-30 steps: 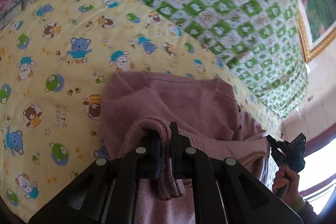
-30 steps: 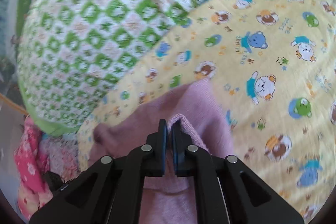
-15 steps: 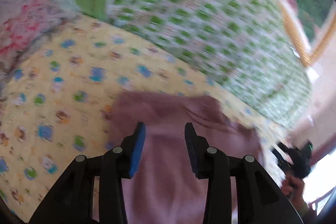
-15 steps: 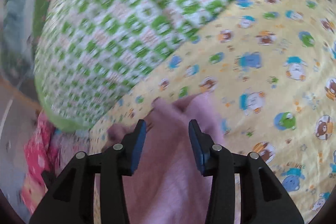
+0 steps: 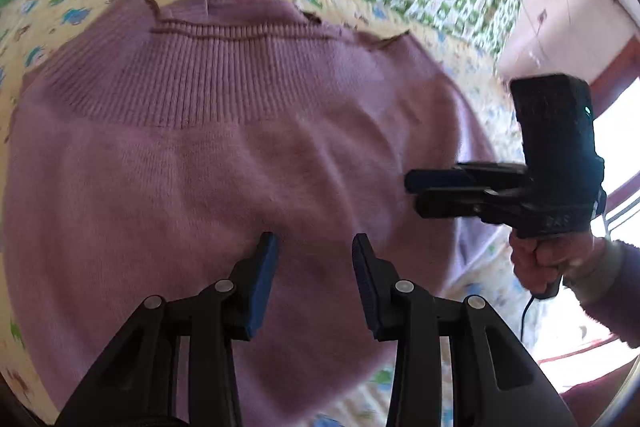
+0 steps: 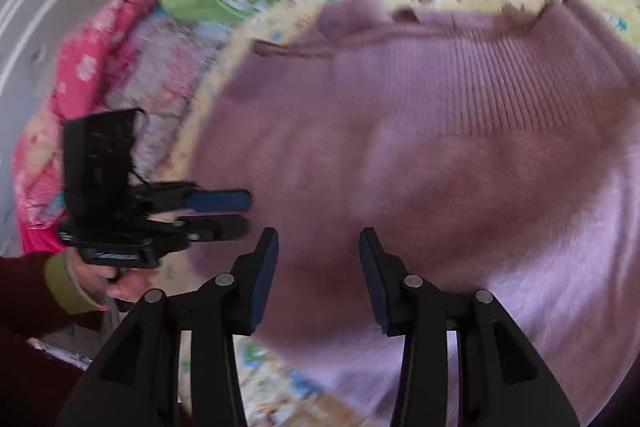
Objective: Fold small clothes
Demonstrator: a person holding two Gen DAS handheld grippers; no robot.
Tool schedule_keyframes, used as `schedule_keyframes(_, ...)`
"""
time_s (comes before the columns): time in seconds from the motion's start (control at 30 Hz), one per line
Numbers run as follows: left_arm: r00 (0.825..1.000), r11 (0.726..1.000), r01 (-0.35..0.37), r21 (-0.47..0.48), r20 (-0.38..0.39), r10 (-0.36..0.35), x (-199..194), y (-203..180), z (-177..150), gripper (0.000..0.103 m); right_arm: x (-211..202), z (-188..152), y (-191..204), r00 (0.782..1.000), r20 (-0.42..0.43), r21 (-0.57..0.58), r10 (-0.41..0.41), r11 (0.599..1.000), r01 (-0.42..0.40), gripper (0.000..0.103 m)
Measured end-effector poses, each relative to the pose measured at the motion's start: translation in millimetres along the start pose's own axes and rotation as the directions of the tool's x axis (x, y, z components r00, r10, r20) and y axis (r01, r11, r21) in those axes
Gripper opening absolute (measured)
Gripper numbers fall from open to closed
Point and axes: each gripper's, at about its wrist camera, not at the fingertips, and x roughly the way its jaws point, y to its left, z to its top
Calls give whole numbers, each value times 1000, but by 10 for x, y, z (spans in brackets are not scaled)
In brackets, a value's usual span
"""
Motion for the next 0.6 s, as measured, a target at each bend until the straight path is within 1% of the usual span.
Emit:
schedule_keyframes(0.03,1000,1000,-17,20,2,17,46,40,37,38,49,28,-48,999,1,-7,-32,999,32,43)
schedule_keyframes(0.1,997,996,-71,50,21,70,101,123,134,35,65,112,-177,993,55,-15,-108,994,109,43)
schedule_keyframes(0.17,995,995,-89,44,46,87,119,281,267,29,18,215,-331,977,110,16,-181,983,180,43)
schedule_keyframes(0.2,993,994,-102,37,56,99,129,359,339,27,-10,310,-463,962,145,53,-230,973,225,41)
schedule_keyframes(0.23,987,988,-149,38,70,146,141,437,422,26,-31,374,-556,953,158,83,-258,965,247,37)
schedule_keyframes(0.27,982,984,-172,36,80,169,134,508,497,21,-63,452,-664,941,177,122,-287,956,268,34)
schedule_keyframes(0.3,979,983,-184,29,94,180,117,588,567,25,-98,502,-715,934,194,143,-301,950,277,27)
schedule_keyframes(0.33,965,971,-238,15,115,235,91,676,645,25,-158,569,-801,917,227,174,-327,941,292,22)
schedule_keyframes(0.37,950,958,-287,-8,128,285,61,791,721,19,-198,607,-836,904,248,192,-348,933,306,20)
schedule_keyframes(0.4,948,958,-286,-33,137,288,24,885,767,18,-275,648,-916,882,283,226,-378,920,322,17)
schedule_keyframes(0.43,948,959,-274,-71,151,282,-17,1017,816,18,-313,661,-966,871,302,248,-387,914,320,12)
schedule_keyframes(0.47,939,952,-292,-96,158,304,-40,1121,855,17,-367,681,-1060,860,320,287,-397,906,312,8)
schedule_keyframes(0.5,934,946,-302,-115,163,318,-56,1201,882,12,-391,703,-1108,852,323,310,-411,897,316,1)
schedule_keyframes(0.57,934,944,-287,-160,172,313,-83,1317,923,9,-478,691,-1244,828,341,387,-445,869,307,0)
schedule_keyframes(0.6,932,942,-287,-176,174,316,-88,1351,934,9,-519,687,-1279,824,349,412,-446,863,293,0)
